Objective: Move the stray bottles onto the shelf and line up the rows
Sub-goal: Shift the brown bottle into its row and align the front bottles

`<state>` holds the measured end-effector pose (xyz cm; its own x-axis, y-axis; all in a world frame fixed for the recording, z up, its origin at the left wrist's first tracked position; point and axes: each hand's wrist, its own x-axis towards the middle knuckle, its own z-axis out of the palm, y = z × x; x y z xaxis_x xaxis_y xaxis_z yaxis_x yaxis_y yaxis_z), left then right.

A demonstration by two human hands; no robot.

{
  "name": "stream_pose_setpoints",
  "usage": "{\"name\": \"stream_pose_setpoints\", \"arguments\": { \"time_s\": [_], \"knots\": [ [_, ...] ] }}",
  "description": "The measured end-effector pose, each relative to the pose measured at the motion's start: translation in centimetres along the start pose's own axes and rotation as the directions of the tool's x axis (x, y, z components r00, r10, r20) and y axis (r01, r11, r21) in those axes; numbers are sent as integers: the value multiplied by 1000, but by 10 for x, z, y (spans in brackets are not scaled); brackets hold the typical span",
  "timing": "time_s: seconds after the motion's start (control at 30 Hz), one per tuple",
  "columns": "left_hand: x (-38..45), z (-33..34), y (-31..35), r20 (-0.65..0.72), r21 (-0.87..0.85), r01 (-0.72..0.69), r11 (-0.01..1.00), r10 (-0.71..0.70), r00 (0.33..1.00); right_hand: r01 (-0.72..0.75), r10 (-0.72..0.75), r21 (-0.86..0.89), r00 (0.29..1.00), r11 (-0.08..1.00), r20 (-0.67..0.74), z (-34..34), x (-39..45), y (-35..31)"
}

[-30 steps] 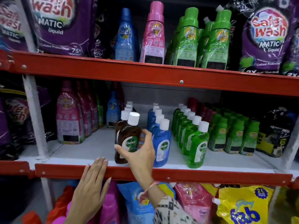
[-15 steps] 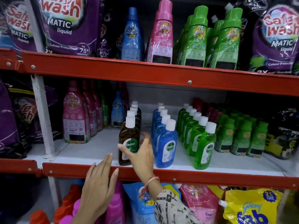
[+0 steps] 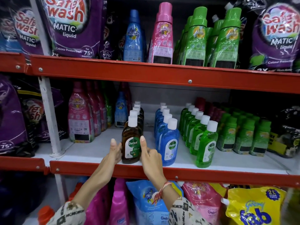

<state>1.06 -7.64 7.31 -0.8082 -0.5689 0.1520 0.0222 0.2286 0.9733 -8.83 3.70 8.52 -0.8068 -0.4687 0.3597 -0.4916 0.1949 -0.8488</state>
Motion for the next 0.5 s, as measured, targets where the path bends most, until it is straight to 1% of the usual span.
{"name": "stream_pose_setpoints", "arguments": {
  "time_s": [0.1, 0.23, 0.33, 0.43, 0.5],
  "knots": [
    [6, -4, 1, 16, 15, 14, 1000, -14, 1000, -6, 5, -9, 1000, 1000, -22, -3, -2, 0],
    [14, -5, -3, 16, 68, 2, 998, -4, 1000, -8, 8, 8, 1000, 1000, 1, -5, -3, 1],
    [15, -5, -2, 11, 29, 11, 1000, -11, 1000, -12, 12, 18, 1000, 1000, 1, -6, -4, 2],
    [18, -5, -4, -32, -56, 15, 998, -17, 999, -16, 16, 28, 1000, 999, 7, -6, -3, 3],
    [18, -4, -4, -51, -74, 22, 997, -26, 998, -29, 28, 48, 999, 998, 20, -6, -2, 4]
  ]
}}
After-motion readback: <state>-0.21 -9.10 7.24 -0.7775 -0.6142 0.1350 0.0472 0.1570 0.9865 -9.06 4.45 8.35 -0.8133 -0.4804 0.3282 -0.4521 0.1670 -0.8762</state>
